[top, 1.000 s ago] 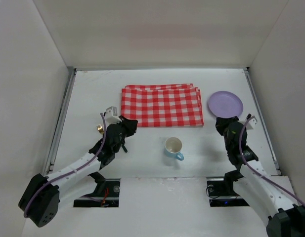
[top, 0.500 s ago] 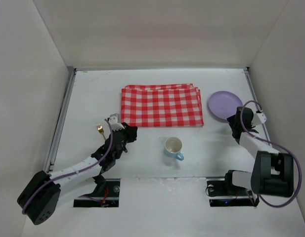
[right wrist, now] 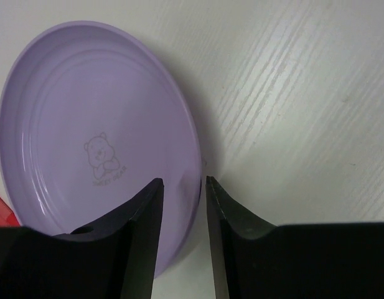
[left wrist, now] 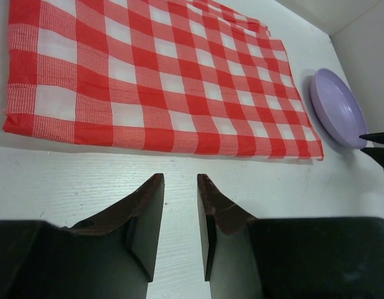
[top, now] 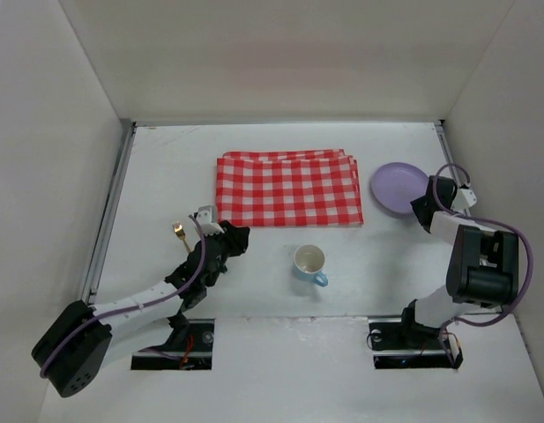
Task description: Set the dinner table for one person
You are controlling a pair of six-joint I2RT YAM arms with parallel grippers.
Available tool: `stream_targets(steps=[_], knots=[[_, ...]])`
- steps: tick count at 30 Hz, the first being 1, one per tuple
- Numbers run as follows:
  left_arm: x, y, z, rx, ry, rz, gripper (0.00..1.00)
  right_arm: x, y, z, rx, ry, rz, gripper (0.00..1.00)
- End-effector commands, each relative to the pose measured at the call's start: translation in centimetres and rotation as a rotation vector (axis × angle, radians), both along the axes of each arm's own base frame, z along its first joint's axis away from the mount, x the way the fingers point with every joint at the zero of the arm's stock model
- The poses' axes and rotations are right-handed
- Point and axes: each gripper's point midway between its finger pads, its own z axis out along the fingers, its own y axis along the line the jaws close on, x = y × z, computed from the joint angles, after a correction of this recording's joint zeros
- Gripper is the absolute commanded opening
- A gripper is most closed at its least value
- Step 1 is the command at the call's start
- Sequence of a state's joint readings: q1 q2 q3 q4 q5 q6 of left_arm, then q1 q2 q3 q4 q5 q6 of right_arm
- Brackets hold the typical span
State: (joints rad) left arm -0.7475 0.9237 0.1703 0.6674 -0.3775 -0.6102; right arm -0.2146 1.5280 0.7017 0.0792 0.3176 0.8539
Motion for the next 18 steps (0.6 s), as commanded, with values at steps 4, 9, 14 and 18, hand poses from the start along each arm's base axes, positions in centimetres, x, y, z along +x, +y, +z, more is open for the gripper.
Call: stream_targets(steps=[4, 9, 14, 18], knots=[[0.7, 0.5, 0.8, -0.05, -0.038, 0.037, 0.33, 2.0, -0.7, 1.8, 0.004, -0.057, 0.025, 0.36], [1.1, 1.9, 1.0, -0.072, -0.042, 0.089, 0.37, 2.1, -0.6, 1.8, -0.007, -0.028, 0.054, 0.18], [1.3, 3.6, 0.9, -0.096, -0.043, 0.141, 0.39, 1.7, -0.3, 2.2, 0.02, -0.064, 0.047, 0.02], [1.5, 4.7, 1.0, -0.115, -0.04, 0.182, 0.45, 1.6, 0.0, 6.5, -0.001, -0.222, 0.041, 0.0]])
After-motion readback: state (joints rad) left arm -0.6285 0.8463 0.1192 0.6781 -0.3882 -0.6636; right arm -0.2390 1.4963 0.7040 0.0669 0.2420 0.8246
